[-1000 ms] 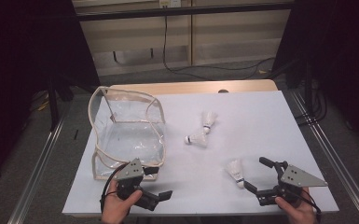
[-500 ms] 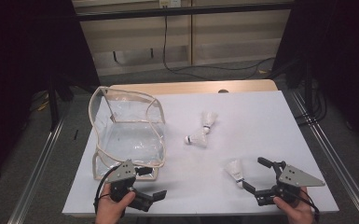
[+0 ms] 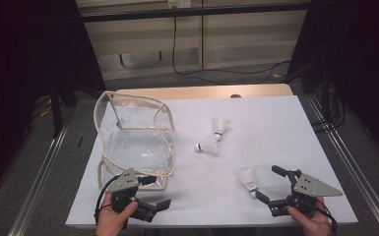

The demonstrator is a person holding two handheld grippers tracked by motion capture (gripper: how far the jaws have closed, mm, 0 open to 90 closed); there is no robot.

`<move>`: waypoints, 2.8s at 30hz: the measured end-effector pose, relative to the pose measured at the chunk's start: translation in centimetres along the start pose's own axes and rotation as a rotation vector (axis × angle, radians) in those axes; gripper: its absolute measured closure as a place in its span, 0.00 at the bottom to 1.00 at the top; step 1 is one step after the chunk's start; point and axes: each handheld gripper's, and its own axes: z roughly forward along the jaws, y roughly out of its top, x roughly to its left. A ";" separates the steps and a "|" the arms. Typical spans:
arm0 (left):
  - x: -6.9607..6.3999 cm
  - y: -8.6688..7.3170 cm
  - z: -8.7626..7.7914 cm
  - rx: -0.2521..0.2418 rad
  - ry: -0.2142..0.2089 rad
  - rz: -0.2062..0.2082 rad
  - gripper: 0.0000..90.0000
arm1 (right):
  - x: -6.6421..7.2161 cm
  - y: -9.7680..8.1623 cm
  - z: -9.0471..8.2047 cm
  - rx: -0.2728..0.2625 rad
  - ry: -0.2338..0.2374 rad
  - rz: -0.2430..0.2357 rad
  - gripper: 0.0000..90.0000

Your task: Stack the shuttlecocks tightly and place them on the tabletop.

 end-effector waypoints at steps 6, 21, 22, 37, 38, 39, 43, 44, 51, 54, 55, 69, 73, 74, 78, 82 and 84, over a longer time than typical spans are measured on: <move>0.2 -0.1 -0.4 -0.008 0.004 -0.004 0.06 | 0.0 0.0 0.0 0.000 -0.001 -0.002 0.02; 0.6 -0.1 -0.3 -0.017 0.009 -0.001 0.07 | -0.2 0.0 -0.1 0.002 -0.007 -0.003 0.02; 0.7 -0.1 -0.2 -0.014 0.008 0.000 0.07 | -0.2 0.0 -0.1 0.005 -0.008 0.000 0.02; 1.3 0.3 0.2 -0.016 0.025 0.026 0.07 | 0.0 0.0 0.1 0.005 -0.007 -0.006 0.02; 1.3 0.3 0.2 -0.017 0.027 0.029 0.07 | 0.0 0.0 0.1 0.005 -0.006 -0.005 0.02; 1.3 0.3 0.2 -0.020 0.029 0.032 0.07 | 0.0 0.0 0.1 0.004 -0.005 -0.007 0.02; 1.5 0.2 0.3 -0.023 0.041 0.049 0.08 | 0.0 0.0 0.1 0.009 -0.004 -0.012 0.02; 1.5 0.2 0.3 -0.026 0.044 0.052 0.08 | 0.0 0.1 0.0 0.009 -0.005 -0.013 0.02; 1.7 0.1 0.4 -0.034 0.051 0.059 0.08 | -0.2 0.2 0.0 0.006 -0.016 -0.012 0.02; 1.6 0.1 0.4 -0.039 0.046 0.059 0.08 | -0.3 0.3 0.0 -0.001 -0.017 -0.010 0.02; 1.6 0.1 0.4 -0.042 0.041 0.051 0.08 | -0.3 0.3 0.0 -0.001 -0.015 -0.009 0.02; 1.2 0.0 0.3 -0.037 0.026 0.047 0.06 | -0.4 0.7 0.2 0.014 -0.021 -0.009 0.02; 1.3 0.0 0.3 -0.039 0.020 0.046 0.07 | -0.8 1.1 0.4 0.019 -0.024 -0.012 0.02; 1.2 0.0 0.3 -0.040 0.021 0.043 0.06 | -0.9 1.2 0.4 0.025 -0.024 -0.004 0.02; 1.2 -0.1 0.3 -0.041 0.022 0.048 0.06 | -1.3 1.5 0.6 0.040 -0.024 0.007 0.01; 1.2 -0.1 0.3 -0.046 0.022 0.047 0.06 | -1.6 1.8 0.9 0.071 -0.017 0.016 0.01; 1.2 -0.1 0.3 -0.045 0.024 0.045 0.06 | -1.7 1.9 1.2 0.075 -0.012 0.023 0.01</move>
